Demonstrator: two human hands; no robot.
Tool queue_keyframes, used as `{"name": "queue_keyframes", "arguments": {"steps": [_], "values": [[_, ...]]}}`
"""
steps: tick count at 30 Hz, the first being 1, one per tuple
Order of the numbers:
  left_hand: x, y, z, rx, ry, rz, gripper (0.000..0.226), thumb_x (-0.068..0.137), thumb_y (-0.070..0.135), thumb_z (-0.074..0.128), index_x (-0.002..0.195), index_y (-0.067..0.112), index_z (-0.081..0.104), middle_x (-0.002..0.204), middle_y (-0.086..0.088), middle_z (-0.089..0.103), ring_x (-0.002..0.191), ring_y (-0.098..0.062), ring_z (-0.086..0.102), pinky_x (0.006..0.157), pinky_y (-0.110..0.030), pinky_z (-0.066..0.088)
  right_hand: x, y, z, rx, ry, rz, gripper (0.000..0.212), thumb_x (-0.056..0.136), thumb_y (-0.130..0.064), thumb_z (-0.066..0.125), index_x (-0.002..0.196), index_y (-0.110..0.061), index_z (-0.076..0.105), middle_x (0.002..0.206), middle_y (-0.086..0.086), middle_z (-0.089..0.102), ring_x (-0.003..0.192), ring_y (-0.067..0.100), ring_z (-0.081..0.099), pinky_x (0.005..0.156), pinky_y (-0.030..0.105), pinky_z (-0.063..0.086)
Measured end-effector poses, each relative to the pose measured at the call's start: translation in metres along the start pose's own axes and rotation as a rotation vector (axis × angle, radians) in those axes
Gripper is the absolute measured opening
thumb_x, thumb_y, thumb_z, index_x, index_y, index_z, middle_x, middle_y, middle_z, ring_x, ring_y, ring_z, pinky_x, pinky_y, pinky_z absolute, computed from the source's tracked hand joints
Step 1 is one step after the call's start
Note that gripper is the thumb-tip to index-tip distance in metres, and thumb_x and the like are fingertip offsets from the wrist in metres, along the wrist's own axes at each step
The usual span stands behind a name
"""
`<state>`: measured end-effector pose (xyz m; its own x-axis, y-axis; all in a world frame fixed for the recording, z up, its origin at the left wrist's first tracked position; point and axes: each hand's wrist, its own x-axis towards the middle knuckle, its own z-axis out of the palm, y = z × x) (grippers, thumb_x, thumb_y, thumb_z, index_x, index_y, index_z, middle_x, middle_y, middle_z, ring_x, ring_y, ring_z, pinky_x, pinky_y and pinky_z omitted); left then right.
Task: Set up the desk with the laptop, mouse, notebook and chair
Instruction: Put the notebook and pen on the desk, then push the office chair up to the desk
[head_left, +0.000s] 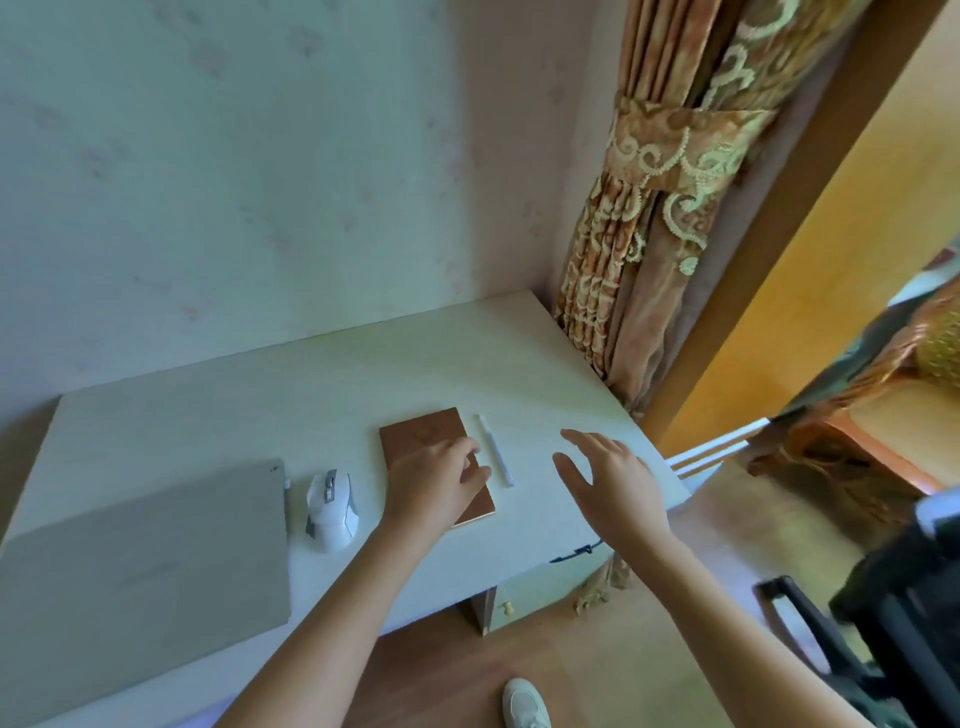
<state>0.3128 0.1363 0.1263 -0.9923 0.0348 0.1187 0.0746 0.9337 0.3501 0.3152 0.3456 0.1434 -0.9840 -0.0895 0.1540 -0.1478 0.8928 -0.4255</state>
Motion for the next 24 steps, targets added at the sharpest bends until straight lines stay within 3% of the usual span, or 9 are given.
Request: {"name": "queue_keyframes", "arguments": {"steps": [3,12,24], "values": [[-0.012,0.02,-0.006,0.014,-0.013,0.137,0.034,0.091,0.051,0.052,0.118,0.031,0.06,0.104,0.012,0.07,0.095,-0.011,0.065,0.073,-0.027,0.048,-0.037,0.001,-0.016,-0.049,0.023,0.062,0.041,0.093,-0.045,0.045,0.128,-0.026,0.054,0.128,-0.006,0.061,0.117,0.017,0.054,0.092,0.035,0.045],[-0.042,0.098,0.006,0.025,-0.154,0.449,0.041,0.091,0.049,0.051,0.128,0.03,0.05,0.118,0.011,0.064,0.105,-0.015,0.06,0.082,-0.031,0.045,-0.129,0.032,-0.063,-0.175,0.094,0.285,0.04,0.092,-0.046,0.046,0.127,-0.029,0.054,0.127,-0.007,0.061,0.117,0.016,0.054,0.093,0.034,0.042],[-0.063,0.288,0.063,-0.04,-0.239,0.818,0.041,0.091,0.048,0.054,0.129,0.032,0.05,0.117,0.009,0.064,0.105,-0.016,0.06,0.083,-0.033,0.047,-0.232,0.151,-0.147,-0.253,0.253,0.589,0.038,0.091,-0.043,0.049,0.125,-0.027,0.057,0.118,-0.007,0.064,0.109,0.016,0.057,0.088,0.032,0.044]]}}
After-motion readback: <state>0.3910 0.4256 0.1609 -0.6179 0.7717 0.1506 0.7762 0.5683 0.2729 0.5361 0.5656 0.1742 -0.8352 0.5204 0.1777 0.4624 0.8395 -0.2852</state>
